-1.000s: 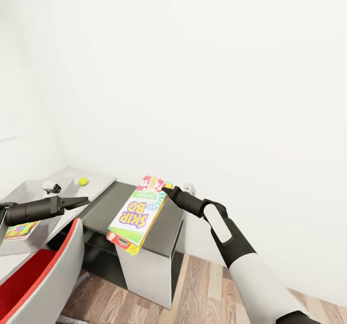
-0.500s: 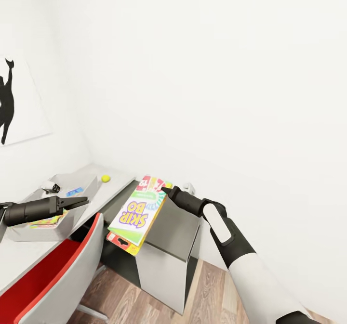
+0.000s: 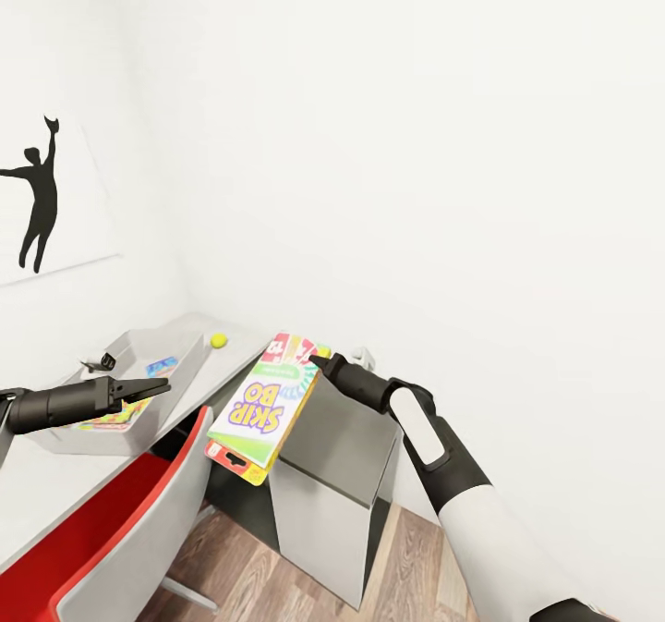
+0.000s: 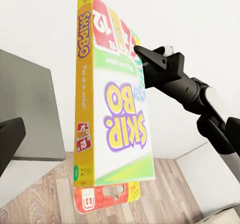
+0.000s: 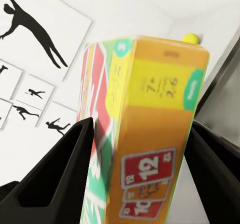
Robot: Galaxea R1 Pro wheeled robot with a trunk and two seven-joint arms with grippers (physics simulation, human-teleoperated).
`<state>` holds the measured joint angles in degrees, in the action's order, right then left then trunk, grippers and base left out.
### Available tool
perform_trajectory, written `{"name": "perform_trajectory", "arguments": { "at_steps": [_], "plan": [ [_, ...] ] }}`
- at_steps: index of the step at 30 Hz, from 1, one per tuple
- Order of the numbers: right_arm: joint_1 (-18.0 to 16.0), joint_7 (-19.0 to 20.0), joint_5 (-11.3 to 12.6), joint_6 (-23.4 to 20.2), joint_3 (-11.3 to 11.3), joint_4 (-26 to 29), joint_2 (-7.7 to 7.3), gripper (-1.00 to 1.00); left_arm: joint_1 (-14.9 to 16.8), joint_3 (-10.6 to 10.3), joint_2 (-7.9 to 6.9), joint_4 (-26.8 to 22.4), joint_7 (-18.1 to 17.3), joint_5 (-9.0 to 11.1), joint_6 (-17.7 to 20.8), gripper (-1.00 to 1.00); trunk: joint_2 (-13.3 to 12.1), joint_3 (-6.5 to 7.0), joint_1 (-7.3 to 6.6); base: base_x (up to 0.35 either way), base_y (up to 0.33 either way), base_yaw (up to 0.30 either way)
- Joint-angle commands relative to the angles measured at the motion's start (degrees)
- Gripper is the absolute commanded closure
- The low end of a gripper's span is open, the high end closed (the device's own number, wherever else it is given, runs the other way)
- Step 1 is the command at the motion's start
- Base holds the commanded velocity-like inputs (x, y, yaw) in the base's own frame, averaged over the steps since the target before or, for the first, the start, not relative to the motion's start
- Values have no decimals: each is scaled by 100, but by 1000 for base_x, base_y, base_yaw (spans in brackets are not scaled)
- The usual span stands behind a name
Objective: Put all the toys in the child's room - the three board games (two on the bed and one on the table), the two jigsaw puzzles on the table, and the tennis ball on the table - inside the toy box on the table in the child's room.
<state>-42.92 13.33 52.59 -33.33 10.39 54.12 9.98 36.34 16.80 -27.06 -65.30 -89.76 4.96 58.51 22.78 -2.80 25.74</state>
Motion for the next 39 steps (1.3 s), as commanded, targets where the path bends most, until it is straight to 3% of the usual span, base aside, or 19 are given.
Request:
{"name": "perform_trajectory", "arguments": {
  "at_steps": [1, 16, 25, 31, 39],
  "plan": [
    [-5, 8, 5, -21, -7, 3, 2, 100, 5, -1, -2, 0, -24, -4, 60, -100, 14, -14, 4, 14, 0, 5],
    [-5, 3, 5, -16, -2, 19, 2, 100, 5, -9, -1, 0, -24, -4, 40, -100, 14, -14, 4, 19, 0, 0],
    [-5, 3, 5, -11, -2, 28, 2, 100, 5, -10, -1, 0, -24, -4, 30, -100, 14, -14, 4, 283, 0, 3],
    [-5, -3, 5, -16, -2, 28, 2, 100, 0, -1, -1, 0, -24, 6, 19, -100, 14, -14, 4, 240, 50, 214],
    [-5, -6, 5, -16, -2, 28, 2, 100, -4, 268, 7, 0, -24, -3, 6, -100, 14, -14, 4, 21, 9, 286]
  ]
}}
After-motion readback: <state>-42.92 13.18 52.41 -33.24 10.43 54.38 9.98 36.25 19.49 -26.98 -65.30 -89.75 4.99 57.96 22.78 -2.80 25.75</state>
